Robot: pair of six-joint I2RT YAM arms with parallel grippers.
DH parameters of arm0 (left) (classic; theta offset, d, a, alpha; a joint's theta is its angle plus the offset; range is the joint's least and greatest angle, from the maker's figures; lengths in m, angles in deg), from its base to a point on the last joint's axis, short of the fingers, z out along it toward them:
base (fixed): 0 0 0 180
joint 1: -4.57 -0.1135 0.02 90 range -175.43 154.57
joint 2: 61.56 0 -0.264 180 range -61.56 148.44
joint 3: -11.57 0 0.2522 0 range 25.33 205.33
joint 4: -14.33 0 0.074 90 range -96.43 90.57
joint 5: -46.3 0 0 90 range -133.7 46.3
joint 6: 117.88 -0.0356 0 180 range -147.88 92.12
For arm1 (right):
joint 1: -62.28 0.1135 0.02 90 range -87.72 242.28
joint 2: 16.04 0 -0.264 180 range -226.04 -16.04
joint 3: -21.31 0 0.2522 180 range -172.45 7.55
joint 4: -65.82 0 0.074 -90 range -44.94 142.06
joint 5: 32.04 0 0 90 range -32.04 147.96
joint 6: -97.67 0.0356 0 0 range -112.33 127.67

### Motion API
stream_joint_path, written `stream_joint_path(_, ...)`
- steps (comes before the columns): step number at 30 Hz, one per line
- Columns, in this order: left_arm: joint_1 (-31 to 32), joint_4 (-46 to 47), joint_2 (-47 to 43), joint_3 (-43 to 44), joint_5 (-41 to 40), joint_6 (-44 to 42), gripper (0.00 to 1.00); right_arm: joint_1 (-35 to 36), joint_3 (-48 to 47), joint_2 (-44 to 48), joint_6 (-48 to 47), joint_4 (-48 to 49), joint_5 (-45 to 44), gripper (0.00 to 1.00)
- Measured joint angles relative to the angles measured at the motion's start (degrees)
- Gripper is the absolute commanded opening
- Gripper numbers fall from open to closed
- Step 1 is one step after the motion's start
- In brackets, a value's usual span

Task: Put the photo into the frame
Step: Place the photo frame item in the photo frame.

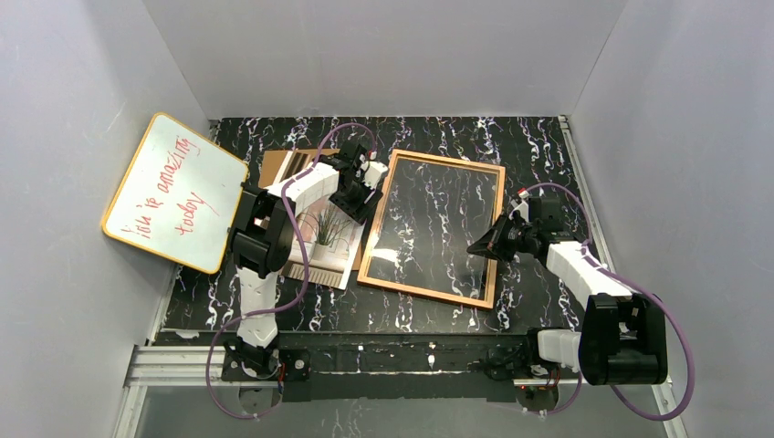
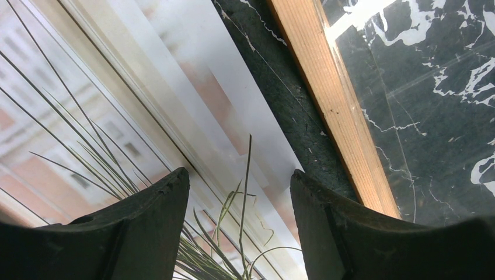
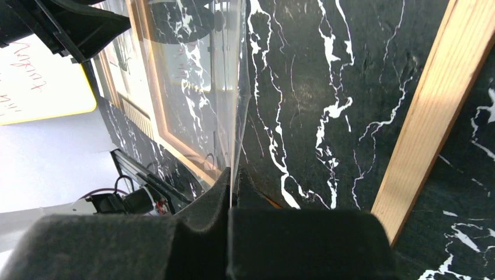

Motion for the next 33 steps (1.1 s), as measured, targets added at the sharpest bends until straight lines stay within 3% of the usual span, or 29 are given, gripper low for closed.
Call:
stream_joint_path(12, 0.20, 0.26, 0.00, -0.22, -0.11, -0.02, 0.64, -0.28, -6.36, -4.22, -3.02, -0.59, -0.26, 0.01)
stream_joint_path(33, 0.26, 0.35, 0.00, -0.24, -0.13, -0.04, 0.64, -1.55, -6.71, -5.07, -5.79, -5.01, 1.64, 0.01)
